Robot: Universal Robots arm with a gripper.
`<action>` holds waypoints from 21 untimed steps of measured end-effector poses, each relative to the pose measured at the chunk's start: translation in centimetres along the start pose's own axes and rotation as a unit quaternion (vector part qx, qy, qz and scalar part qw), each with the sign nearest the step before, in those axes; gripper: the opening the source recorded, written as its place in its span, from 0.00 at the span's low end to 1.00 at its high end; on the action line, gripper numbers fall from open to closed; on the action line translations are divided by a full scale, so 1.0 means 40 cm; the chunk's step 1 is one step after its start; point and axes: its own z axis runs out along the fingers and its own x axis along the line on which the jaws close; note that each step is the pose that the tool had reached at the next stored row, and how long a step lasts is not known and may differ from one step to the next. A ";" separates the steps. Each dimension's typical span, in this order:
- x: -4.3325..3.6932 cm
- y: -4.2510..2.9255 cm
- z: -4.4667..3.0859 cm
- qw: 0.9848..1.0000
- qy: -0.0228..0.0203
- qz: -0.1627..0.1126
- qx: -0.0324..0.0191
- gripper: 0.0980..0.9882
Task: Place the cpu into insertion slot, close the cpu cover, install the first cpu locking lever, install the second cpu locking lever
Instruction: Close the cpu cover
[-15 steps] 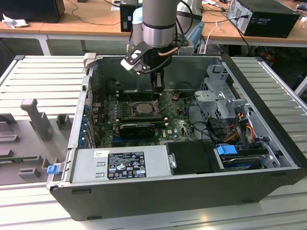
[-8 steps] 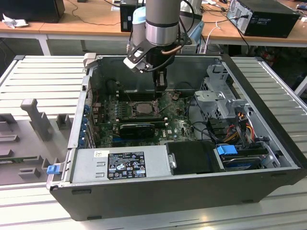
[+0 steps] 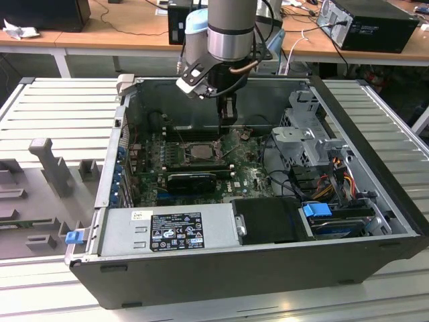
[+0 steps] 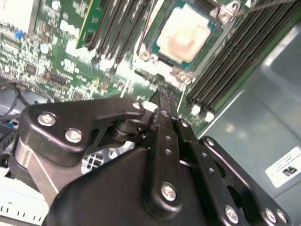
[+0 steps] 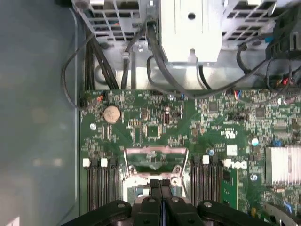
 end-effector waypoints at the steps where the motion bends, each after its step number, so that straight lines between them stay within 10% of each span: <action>1: 0.000 0.010 0.000 1.000 0.000 0.000 0.001 0.01; 10: 0.002 0.106 0.013 1.000 0.000 -0.009 0.002 0.01; 21: 0.002 0.118 0.042 1.000 0.000 -0.014 0.005 0.01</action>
